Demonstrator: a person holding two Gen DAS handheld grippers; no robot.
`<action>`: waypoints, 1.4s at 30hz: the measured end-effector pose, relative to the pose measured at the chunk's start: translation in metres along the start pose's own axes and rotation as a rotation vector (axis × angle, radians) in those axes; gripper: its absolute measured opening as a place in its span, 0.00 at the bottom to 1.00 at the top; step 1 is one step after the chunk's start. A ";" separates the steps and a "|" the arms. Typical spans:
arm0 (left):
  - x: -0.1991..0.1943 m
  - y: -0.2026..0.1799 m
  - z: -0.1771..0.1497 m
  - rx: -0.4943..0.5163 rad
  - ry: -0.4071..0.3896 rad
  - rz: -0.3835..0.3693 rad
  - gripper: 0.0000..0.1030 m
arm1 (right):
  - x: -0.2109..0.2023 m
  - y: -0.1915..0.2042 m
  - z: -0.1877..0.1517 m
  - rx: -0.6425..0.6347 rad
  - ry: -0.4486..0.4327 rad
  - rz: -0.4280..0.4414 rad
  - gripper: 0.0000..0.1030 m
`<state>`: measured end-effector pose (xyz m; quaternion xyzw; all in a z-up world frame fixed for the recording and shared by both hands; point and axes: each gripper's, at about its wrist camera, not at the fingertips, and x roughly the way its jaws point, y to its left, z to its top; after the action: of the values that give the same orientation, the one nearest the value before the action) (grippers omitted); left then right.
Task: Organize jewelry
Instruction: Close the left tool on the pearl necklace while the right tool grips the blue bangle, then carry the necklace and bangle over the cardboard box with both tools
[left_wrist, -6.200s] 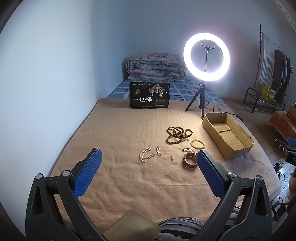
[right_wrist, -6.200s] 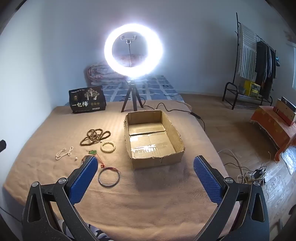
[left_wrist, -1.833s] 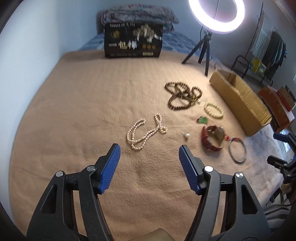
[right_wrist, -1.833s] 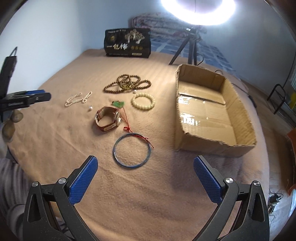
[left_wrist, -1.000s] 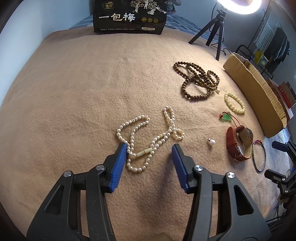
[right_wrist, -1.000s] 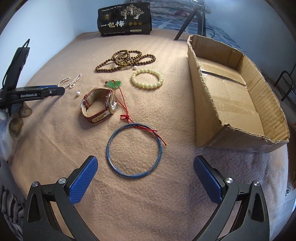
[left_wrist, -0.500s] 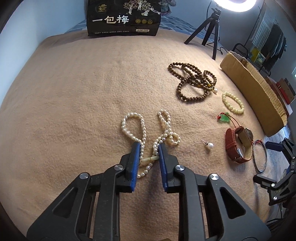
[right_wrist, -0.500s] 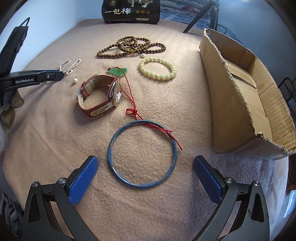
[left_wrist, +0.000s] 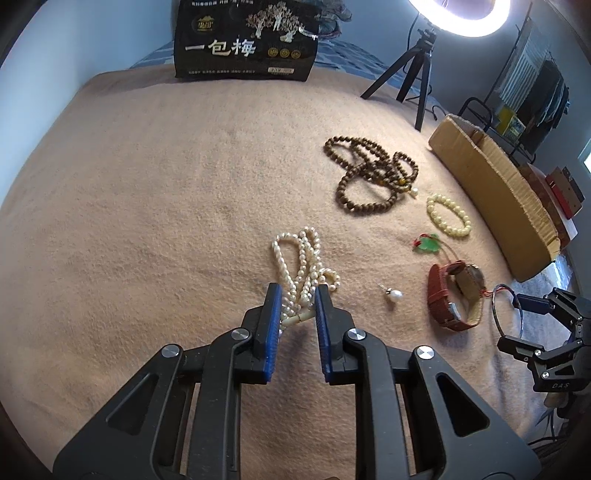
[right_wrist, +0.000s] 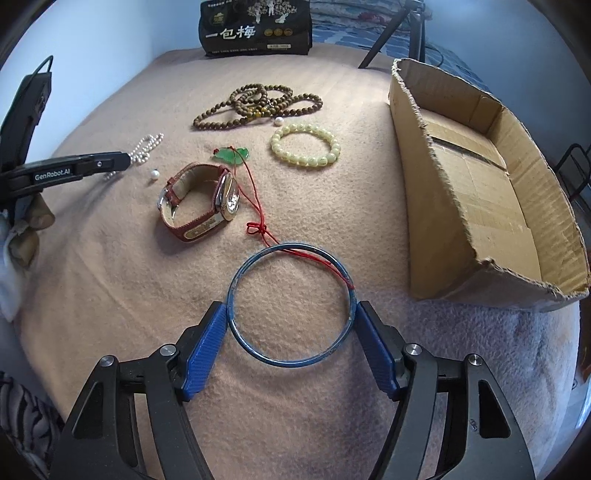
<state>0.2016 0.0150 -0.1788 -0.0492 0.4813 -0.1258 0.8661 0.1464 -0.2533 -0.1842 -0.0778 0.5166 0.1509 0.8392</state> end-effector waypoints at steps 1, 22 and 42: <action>-0.003 -0.001 0.001 -0.002 -0.007 -0.004 0.16 | -0.003 0.000 0.000 0.003 -0.006 0.002 0.68; -0.085 -0.013 0.018 -0.019 -0.154 -0.020 0.16 | -0.082 -0.007 0.000 0.026 -0.177 -0.022 0.68; -0.153 -0.062 0.073 0.052 -0.306 -0.091 0.16 | -0.137 -0.040 0.006 0.071 -0.278 -0.067 0.68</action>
<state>0.1755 -0.0070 -0.0009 -0.0673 0.3376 -0.1683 0.9237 0.1066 -0.3129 -0.0604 -0.0438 0.3974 0.1140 0.9095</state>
